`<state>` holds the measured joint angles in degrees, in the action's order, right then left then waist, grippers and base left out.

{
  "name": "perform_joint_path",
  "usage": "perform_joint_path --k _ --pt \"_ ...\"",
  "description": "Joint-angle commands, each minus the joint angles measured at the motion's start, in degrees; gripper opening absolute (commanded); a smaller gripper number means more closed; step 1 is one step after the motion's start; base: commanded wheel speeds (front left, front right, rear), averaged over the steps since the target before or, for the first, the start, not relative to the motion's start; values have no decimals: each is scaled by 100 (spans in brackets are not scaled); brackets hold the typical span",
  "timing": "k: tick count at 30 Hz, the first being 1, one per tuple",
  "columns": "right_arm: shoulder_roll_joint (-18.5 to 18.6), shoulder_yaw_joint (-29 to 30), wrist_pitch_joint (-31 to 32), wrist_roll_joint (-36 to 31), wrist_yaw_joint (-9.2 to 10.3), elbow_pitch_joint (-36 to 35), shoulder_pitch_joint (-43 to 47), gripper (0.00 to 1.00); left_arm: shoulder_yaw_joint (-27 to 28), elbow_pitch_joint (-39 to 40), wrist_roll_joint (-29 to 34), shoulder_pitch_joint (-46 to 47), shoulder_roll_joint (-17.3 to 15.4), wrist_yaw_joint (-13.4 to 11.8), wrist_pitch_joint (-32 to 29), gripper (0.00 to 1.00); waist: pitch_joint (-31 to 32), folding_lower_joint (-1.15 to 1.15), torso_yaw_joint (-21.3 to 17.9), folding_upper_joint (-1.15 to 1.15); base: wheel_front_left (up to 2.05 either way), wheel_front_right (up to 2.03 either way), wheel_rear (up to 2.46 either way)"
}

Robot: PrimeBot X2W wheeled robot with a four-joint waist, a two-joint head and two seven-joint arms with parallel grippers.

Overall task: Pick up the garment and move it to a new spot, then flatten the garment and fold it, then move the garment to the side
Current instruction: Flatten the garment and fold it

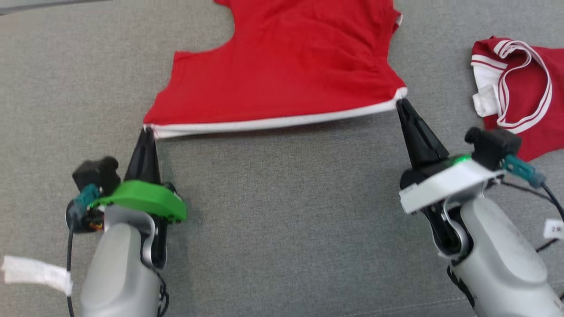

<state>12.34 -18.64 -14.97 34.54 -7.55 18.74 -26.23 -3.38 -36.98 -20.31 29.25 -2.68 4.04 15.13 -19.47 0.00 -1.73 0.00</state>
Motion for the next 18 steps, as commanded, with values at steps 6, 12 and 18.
perform_joint_path --k 6,12,18 --pt "12 553 -25 -375 14 -1253 1698 0 14 1467 116 -1628 -52 -291 -2 0 729 0 -16 0 0 0 0" --pt "-170 906 -23 -649 9 -2192 3066 0 -171 3140 156 -2829 -44 -637 -472 0 982 0 33 0 0 0 0" --pt "-343 1028 130 -778 9 -2783 3671 0 -227 4385 212 -3449 -119 -906 -1020 0 1043 0 -23 0 0 0 0"
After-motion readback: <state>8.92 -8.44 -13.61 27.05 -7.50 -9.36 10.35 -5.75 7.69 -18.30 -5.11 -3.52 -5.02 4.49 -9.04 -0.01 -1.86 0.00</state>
